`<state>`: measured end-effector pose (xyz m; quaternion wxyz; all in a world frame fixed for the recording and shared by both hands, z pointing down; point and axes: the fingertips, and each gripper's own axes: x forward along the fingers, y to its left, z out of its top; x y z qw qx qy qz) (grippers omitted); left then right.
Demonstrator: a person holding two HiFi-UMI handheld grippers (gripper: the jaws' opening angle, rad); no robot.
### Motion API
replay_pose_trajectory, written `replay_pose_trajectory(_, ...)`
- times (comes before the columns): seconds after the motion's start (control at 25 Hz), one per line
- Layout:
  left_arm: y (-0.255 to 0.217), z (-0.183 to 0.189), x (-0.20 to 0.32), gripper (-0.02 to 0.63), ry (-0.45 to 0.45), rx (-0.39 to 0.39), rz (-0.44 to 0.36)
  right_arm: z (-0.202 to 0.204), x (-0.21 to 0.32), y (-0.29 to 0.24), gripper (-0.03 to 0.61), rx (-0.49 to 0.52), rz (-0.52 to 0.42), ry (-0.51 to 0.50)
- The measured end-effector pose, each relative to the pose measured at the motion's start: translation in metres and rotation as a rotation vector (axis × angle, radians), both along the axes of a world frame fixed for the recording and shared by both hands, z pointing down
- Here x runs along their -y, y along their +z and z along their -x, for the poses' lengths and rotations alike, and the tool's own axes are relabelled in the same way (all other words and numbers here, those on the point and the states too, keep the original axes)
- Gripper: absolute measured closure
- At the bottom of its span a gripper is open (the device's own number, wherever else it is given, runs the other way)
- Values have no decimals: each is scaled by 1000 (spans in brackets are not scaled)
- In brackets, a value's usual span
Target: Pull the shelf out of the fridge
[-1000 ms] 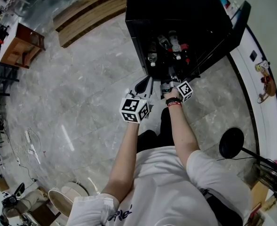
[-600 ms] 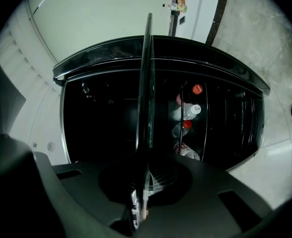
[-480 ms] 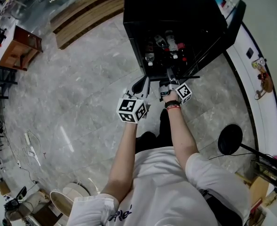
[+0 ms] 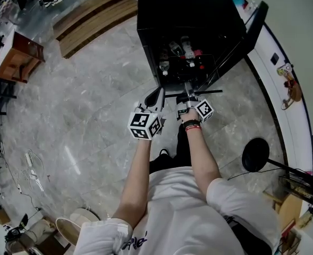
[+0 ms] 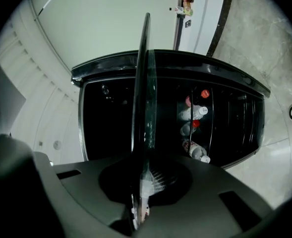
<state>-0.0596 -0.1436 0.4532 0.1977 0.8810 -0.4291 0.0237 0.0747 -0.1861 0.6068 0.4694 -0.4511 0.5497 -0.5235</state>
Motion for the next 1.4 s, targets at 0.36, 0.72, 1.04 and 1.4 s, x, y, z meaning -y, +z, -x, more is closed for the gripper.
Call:
replay_pose_trajectory(0.36, -25, 11, -36, 597, 24, -18, -38, 10, -40, -58, 546, -12, -112, 11)
replay_pose_trajectory(0.72, -75, 23, -86, 597, 86, 72, -141, 21, -94, -131, 546, 5, -184, 45)
replay_pose_trajectory(1.04, -122, 25, -116, 597, 1, 206, -234, 11, -141, -187, 545, 3, -218, 20)
replay_pose_trajectory(1.4, -133, 32, -137, 597, -60, 221, -239, -5, -182, -216, 543, 39, -231, 23)
